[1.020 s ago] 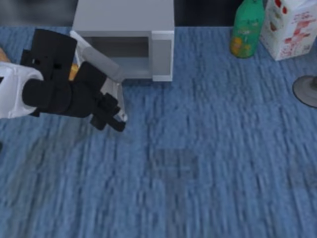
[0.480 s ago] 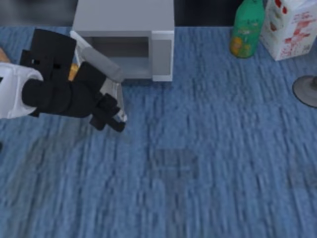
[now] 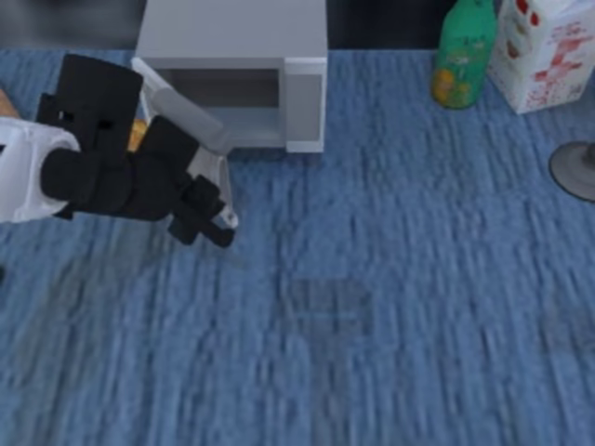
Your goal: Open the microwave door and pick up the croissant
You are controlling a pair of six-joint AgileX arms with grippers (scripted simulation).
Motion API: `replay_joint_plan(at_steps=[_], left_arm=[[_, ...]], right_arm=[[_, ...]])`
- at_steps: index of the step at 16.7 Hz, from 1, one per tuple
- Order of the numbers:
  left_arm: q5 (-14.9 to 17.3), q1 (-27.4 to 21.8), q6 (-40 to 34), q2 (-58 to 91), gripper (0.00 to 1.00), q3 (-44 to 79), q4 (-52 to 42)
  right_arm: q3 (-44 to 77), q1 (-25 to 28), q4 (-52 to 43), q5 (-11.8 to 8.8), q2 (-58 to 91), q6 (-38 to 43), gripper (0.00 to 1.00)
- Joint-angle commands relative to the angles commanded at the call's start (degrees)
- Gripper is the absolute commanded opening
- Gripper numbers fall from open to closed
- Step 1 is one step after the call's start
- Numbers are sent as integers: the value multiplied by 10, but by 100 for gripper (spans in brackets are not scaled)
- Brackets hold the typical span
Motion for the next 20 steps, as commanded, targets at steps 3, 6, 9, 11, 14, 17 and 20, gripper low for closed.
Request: replay_joint_plan(at_steps=[3,6,9,11,14,17,20], left_arm=[[0,0,0,0,0,0,0],[0,0,0,0,0,0,0],[7,-1,3,0,0,-2,-3],[15,6,17,-1,0,-2,-8],[28,16,38,-4,0,-1,-14],[35,22,50,-5,0,-3,-19],[35,22,50,-5,0,-3,-19]], right_arm=[[0,0,0,0,0,0,100],[0,0,0,0,0,0,100],[0,0,0,0,0,0,100],[0,0,0,0,0,0,100],[0,0,0,0,0,0,100],[0,0,0,0,0,0,100],[0,0,0,0,0,0,100]])
